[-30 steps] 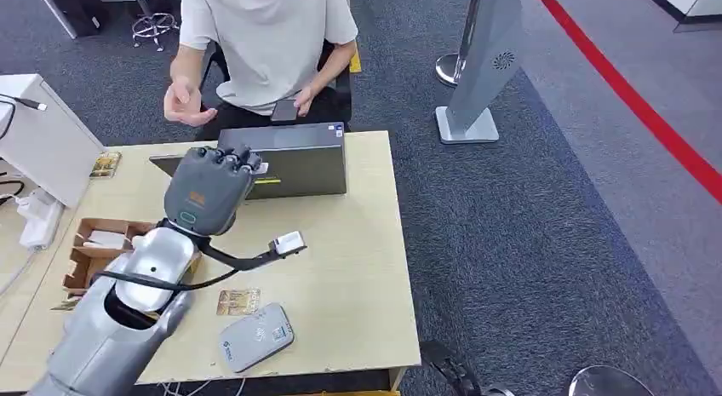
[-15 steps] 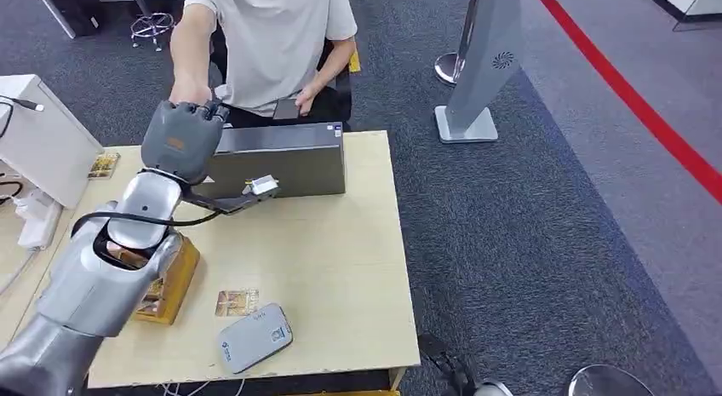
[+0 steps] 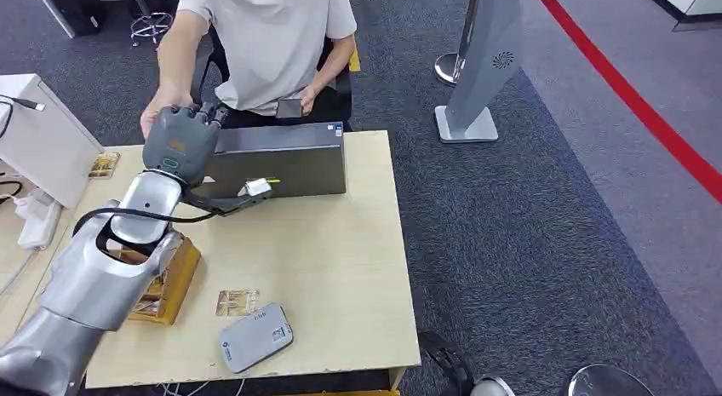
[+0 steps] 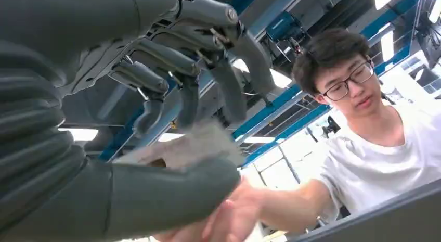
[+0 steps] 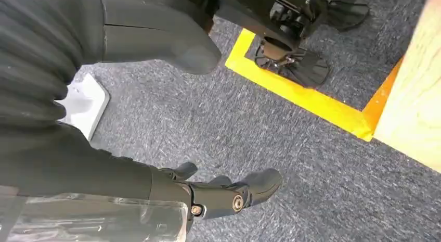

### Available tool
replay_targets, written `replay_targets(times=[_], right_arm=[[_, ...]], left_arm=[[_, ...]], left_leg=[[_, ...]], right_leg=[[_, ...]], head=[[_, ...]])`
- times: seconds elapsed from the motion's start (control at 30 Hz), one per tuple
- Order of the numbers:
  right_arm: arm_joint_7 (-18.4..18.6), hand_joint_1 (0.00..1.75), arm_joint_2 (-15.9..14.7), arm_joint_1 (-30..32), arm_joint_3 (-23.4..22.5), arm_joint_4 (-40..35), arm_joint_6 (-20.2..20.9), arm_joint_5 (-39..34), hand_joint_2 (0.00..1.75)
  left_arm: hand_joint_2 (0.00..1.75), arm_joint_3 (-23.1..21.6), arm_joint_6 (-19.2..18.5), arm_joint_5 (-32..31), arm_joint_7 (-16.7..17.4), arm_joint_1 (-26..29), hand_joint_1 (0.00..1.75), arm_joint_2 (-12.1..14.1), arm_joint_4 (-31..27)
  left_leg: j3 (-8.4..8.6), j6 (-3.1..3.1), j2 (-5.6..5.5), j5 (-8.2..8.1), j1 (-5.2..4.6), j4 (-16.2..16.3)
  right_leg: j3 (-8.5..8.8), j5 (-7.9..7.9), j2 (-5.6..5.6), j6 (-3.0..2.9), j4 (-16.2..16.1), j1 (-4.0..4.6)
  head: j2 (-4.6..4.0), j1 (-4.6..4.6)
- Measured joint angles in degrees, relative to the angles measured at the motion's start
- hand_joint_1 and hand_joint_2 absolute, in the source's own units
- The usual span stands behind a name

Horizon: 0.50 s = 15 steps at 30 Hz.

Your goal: Pass the card to the sensor for recognition and then transmit it.

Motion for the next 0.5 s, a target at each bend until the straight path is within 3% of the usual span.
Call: replay_targets(times=[0.23, 0.5], right_arm=[[0.59, 0.0, -0.07, 1.68, -0.13, -1.2, 0.2, -0.2, 1.75], [1.09, 0.0, -0.09, 5.29, -1.99, -5.51, 1.22, 0.07, 1.75]], left_arm=[[1.75, 0.35, -0.24, 0.09, -0.68, 3.51, 0.0, 0.11, -2.91], [1.75, 2.45, 1.0, 0.46, -2.36, 11.49, 0.0, 3.29, -10.81]], left_leg=[[-0.01, 0.0, -0.05, 0.01, 0.01, -0.01], [-0.08, 0.0, 0.01, -0.02, 0.0, -0.04]], right_leg=[[0.0, 0.02, -0.04, -0.03, 0.01, 0.01], [-0.05, 0.01, -0.01, -0.03, 0.0, 0.0]], head=[[0.0, 0.0], [0.0, -0.02]])
